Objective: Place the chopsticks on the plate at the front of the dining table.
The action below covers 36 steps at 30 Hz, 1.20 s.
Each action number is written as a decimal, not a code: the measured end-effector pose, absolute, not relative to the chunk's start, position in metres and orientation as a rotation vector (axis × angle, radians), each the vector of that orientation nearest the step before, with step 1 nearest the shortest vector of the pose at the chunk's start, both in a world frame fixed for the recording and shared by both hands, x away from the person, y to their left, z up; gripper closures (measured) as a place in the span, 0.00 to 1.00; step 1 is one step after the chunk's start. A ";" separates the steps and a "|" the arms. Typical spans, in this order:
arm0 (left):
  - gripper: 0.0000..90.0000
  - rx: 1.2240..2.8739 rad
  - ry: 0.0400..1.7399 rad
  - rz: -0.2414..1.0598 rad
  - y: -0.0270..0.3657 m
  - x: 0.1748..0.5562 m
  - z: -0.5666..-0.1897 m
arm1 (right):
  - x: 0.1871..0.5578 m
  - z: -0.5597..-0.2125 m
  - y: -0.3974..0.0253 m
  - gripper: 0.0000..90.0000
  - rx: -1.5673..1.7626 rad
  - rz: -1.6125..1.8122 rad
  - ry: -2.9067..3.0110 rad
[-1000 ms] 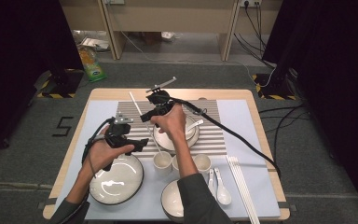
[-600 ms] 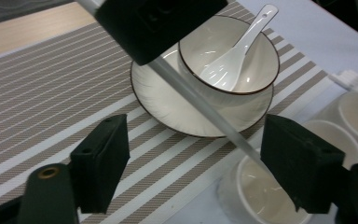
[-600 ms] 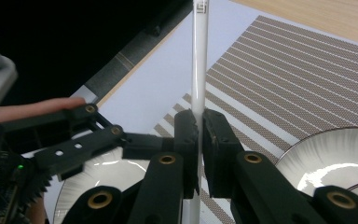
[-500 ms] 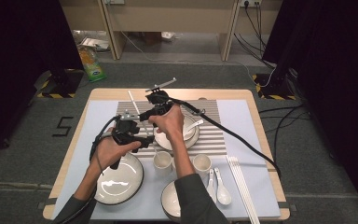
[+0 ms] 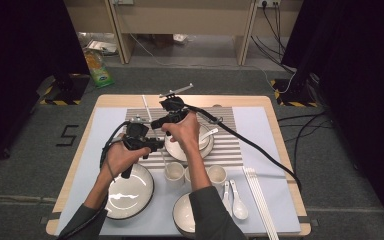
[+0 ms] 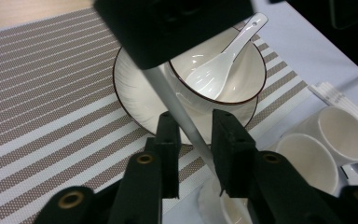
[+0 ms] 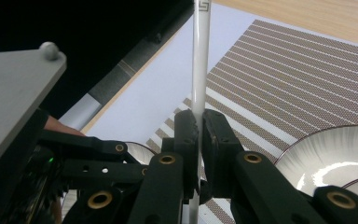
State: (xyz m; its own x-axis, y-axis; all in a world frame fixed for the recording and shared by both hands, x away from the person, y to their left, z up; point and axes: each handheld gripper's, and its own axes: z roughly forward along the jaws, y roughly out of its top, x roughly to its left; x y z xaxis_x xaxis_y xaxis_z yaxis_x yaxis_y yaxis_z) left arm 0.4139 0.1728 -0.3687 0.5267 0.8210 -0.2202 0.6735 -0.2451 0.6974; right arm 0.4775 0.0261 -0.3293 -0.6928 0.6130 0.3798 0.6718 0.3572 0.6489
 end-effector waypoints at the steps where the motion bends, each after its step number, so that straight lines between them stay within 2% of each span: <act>1: 0.82 1.996 1.216 0.229 0.174 0.415 -0.368 | 0.478 -0.329 0.024 0.94 -1.201 -1.264 -2.520; 17: 0.94 2.023 1.254 0.182 0.176 0.424 -0.350 | 0.475 -0.316 0.003 0.92 -1.211 -1.340 -2.453; 22: 0.95 2.038 1.242 0.178 0.171 0.426 -0.351 | 0.476 -0.320 -0.001 0.91 -1.211 -1.326 -2.456; 25: 0.95 2.035 1.250 0.172 0.171 0.428 -0.352 | 0.476 -0.322 -0.004 0.83 -1.226 -1.320 -2.458; 36: 0.95 2.049 1.296 0.164 0.171 0.438 -0.365 | 0.472 -0.326 -0.039 0.79 -1.264 -1.312 -2.521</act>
